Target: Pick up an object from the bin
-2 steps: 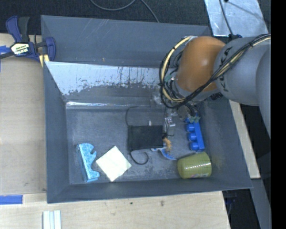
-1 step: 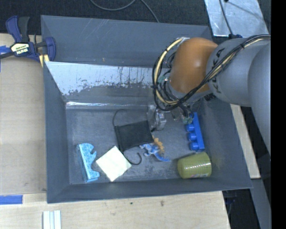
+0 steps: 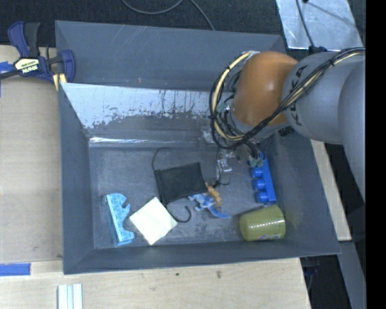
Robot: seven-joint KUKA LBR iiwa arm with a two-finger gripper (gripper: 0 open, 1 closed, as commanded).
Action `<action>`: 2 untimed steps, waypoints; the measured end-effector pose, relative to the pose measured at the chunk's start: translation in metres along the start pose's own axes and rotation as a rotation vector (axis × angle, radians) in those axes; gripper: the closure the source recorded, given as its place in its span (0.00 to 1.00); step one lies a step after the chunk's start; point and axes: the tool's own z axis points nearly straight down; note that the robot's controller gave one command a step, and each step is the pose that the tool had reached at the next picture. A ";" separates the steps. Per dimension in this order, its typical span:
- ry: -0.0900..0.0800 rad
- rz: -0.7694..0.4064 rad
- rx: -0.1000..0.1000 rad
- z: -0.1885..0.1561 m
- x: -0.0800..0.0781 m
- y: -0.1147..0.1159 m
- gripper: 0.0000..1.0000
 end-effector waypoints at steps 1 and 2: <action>0.000 0.000 0.000 0.000 0.000 0.000 0.00; 0.002 0.057 0.002 0.000 0.000 0.013 0.00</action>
Offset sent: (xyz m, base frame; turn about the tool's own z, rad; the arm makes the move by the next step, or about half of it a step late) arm -0.0061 0.0617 -0.0004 0.1647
